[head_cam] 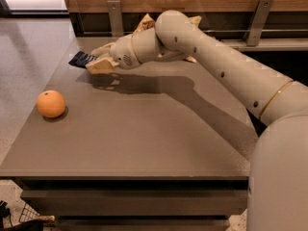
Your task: Pick rxbar blueberry
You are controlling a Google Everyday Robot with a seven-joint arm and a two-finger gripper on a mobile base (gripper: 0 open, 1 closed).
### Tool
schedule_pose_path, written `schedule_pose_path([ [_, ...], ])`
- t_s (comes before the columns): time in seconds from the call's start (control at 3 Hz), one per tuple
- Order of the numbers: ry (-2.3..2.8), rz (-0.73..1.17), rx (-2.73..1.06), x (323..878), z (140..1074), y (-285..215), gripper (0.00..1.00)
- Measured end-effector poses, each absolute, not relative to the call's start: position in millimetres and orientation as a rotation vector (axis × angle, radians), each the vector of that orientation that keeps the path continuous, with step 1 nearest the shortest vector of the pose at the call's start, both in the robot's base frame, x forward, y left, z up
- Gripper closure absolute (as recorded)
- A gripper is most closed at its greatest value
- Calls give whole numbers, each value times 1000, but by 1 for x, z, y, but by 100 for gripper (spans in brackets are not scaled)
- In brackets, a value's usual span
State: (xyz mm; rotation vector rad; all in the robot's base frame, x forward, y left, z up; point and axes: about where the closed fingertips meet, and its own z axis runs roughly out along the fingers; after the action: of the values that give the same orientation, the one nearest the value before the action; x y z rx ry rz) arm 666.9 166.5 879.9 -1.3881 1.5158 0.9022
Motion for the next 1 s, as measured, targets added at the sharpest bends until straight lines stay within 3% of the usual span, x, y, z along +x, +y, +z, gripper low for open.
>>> schedule_pose_path([
  [0.67, 1485, 889, -1451, 661, 893, 168, 100],
  [1.0, 1457, 808, -1590, 644, 944, 151, 100],
])
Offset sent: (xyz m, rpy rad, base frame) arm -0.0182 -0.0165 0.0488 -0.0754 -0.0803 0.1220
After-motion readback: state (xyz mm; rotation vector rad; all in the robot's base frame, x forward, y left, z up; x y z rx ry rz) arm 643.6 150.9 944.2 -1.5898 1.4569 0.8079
